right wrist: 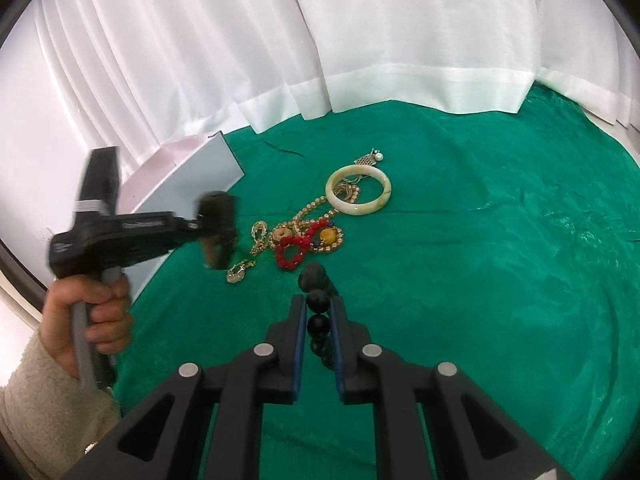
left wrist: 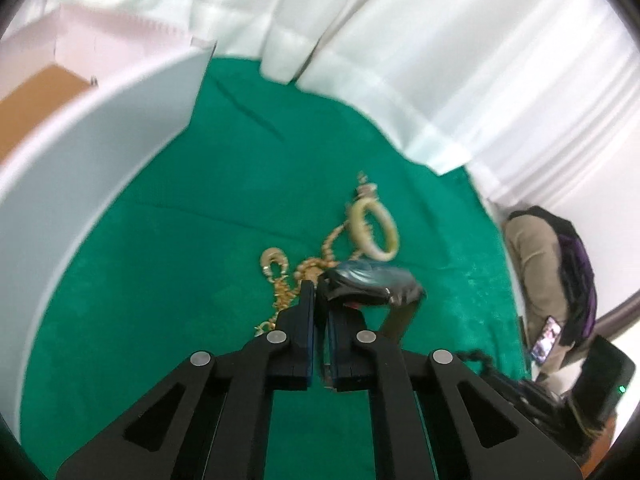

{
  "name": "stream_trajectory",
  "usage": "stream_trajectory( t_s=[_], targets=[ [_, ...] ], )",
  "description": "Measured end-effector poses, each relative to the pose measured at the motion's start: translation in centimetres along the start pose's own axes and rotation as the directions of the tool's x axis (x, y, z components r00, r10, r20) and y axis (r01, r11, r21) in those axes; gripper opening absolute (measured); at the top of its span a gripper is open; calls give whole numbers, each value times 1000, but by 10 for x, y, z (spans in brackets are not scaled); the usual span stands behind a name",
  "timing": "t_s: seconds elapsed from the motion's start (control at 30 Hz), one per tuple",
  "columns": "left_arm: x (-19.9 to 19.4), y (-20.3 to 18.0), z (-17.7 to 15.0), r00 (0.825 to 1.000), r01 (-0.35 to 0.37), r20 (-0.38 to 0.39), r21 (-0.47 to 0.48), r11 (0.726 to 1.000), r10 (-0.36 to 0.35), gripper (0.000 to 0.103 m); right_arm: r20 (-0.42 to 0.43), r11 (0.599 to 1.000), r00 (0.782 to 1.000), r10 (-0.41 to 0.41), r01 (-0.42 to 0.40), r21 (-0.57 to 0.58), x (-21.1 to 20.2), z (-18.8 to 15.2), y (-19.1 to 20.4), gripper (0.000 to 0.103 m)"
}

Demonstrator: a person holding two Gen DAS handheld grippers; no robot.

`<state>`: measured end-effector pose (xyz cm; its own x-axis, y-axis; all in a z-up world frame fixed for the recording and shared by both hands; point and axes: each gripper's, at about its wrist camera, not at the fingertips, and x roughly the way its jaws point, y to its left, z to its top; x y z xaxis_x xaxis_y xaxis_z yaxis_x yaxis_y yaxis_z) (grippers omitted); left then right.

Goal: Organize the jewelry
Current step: 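Grasp the black watch with the left gripper while the right gripper grasps the black bead bracelet, then carry the watch and black bracelet into the white tray and release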

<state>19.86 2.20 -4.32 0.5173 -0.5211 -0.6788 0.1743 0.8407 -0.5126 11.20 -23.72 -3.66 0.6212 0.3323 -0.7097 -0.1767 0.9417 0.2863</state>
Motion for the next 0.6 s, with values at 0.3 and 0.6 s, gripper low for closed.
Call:
stream_trajectory(
  t_s=[0.3, 0.6],
  targets=[
    [-40, -19, -12, 996, -76, 52, 77, 994, 72, 4, -12, 1000, 1000, 8, -8, -13, -10, -7, 5, 12],
    [-107, -6, -21, 993, -74, 97, 34, 997, 70, 4, -18, 995, 995, 96, -96, -41, -26, 5, 32, 12]
  ],
)
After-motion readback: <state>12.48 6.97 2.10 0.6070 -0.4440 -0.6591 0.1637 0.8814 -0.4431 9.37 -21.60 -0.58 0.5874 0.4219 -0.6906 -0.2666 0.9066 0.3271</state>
